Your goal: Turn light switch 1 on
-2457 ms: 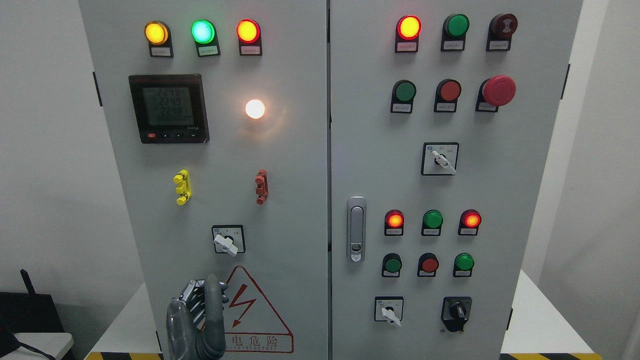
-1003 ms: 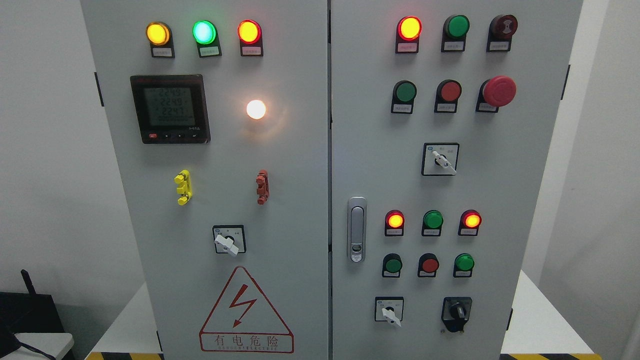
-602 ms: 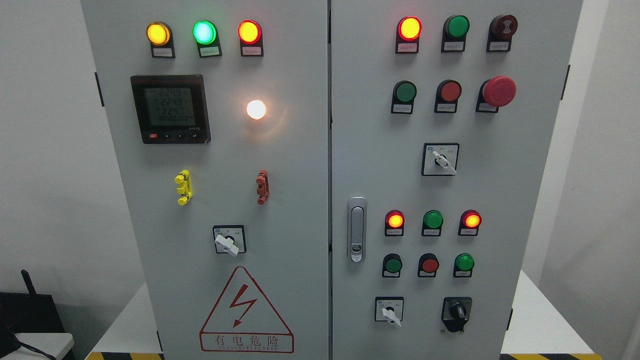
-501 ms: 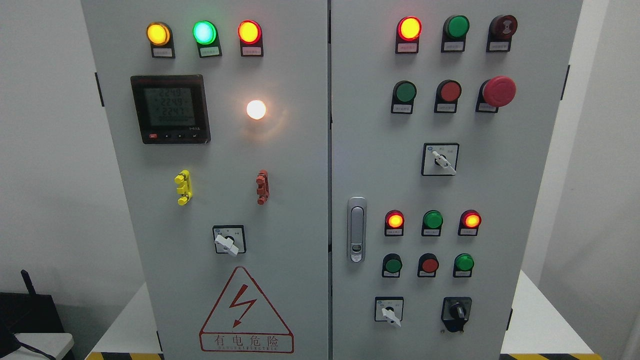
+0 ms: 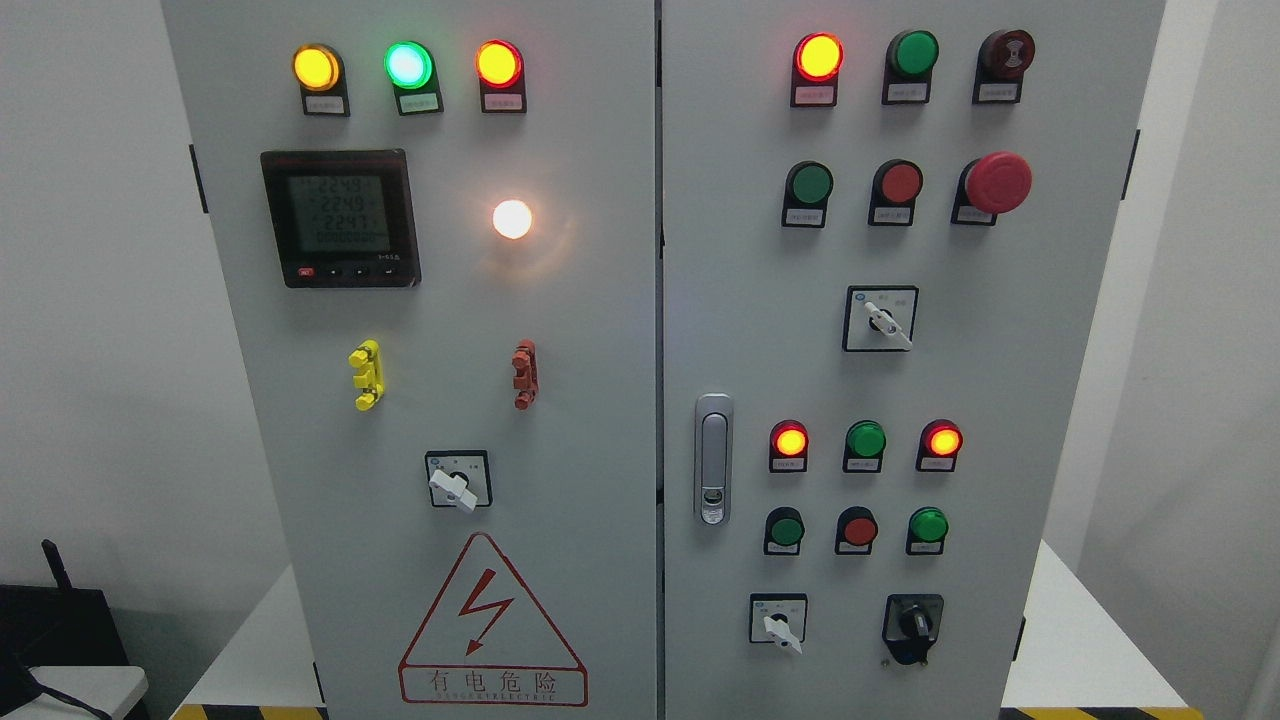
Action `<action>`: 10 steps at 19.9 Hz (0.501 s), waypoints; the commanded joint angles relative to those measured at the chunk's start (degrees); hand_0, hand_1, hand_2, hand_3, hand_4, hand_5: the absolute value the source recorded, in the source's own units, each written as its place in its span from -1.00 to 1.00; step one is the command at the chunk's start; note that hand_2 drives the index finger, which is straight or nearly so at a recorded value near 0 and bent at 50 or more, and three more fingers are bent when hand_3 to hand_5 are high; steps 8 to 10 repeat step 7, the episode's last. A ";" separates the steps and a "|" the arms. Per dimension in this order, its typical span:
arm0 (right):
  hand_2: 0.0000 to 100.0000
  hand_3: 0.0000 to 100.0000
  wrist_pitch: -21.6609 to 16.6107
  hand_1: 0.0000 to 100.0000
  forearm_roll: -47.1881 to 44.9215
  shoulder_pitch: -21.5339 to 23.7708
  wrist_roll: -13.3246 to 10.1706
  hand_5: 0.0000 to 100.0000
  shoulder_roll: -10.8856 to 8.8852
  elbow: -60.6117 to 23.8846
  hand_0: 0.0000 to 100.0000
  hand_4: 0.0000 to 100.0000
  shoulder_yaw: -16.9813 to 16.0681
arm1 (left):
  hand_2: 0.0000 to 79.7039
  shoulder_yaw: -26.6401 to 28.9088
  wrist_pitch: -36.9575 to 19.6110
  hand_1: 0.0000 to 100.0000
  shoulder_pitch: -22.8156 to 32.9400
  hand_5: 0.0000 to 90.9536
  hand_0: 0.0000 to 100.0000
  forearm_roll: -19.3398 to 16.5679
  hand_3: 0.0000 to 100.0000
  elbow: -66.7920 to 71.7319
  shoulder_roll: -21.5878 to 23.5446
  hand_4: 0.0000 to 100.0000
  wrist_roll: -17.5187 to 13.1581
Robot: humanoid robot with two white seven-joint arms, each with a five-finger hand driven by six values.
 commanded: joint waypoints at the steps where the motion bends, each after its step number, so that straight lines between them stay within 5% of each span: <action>1: -1.00 -1.00 0.04 -0.22 -0.97 -0.01 -0.04 -1.00 0.00 0.00 -0.76 -1.00 0.00 | -1.00 -10.36 1.21 -0.89 -1.84 -1.00 -0.23 -0.01 -1.00 8.24 -1.37 -1.00 0.06; 10: -1.00 -1.00 0.04 -0.22 -0.97 -0.01 -0.04 -1.00 0.00 0.00 -0.76 -1.00 0.00 | -1.00 -10.36 1.21 -0.91 -1.93 -1.00 -0.22 0.08 -1.00 8.24 -1.37 -1.00 -0.02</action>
